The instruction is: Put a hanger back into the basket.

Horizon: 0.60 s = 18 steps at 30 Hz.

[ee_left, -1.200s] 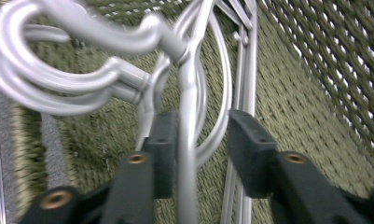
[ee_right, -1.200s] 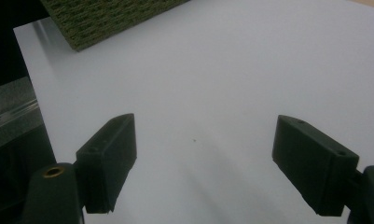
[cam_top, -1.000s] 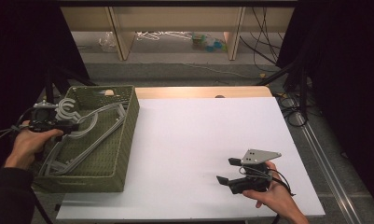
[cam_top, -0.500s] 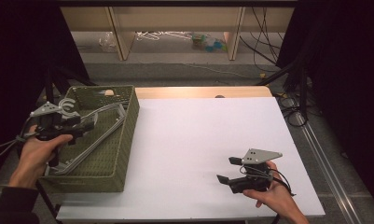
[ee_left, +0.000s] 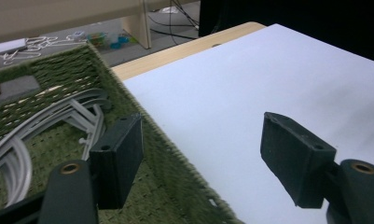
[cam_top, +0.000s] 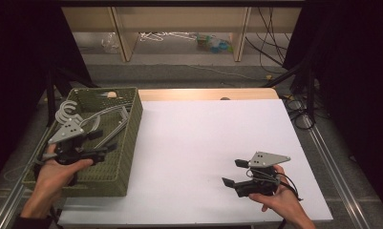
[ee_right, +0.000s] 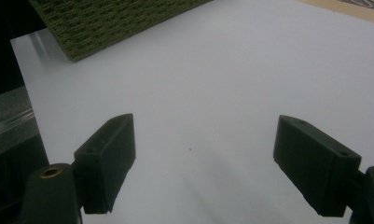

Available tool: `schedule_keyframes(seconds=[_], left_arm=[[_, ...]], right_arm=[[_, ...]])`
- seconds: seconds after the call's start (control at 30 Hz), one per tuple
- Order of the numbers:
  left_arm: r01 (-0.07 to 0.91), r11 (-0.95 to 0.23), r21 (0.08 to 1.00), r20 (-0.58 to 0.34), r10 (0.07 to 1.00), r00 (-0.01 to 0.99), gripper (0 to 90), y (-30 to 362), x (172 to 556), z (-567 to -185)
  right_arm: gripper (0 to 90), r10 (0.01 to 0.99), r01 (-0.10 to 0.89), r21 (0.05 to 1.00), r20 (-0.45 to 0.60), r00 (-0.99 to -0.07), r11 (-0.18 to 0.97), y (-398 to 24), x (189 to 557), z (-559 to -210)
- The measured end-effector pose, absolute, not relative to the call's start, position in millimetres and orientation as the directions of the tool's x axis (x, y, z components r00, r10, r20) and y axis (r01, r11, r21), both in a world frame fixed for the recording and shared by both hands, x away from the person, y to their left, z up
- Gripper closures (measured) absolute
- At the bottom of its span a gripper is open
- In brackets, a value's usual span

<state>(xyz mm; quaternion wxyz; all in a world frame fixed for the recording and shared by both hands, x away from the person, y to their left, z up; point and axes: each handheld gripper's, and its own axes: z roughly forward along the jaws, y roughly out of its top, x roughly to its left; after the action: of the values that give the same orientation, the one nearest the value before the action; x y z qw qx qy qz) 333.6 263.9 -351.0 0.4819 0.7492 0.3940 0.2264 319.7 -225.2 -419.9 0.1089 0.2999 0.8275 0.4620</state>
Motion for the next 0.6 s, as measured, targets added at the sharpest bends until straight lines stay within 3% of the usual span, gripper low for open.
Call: schedule_keyframes(seconds=[0.3, 0.43, 0.6], left_arm=[[0.336, -0.311, 0.889, 0.03, 0.772, 0.635, 29.8, 242, 316, -352], [0.279, -0.379, 0.882, 0.108, 0.74, 0.664, 30.3, 231, 309, -352], [0.301, -0.336, 0.893, 0.05, 0.738, 0.673, 31.1, 219, 297, -349]], right_arm=[[21.6, 0.591, 0.391, 0.83, 0.095, -0.801, 0.397, -224, 319, -420], [21.6, 0.592, 0.388, 0.834, 0.094, -0.801, 0.392, -224, 319, -420], [21.6, 0.592, 0.39, 0.831, 0.093, -0.801, 0.397, -224, 319, -420]])
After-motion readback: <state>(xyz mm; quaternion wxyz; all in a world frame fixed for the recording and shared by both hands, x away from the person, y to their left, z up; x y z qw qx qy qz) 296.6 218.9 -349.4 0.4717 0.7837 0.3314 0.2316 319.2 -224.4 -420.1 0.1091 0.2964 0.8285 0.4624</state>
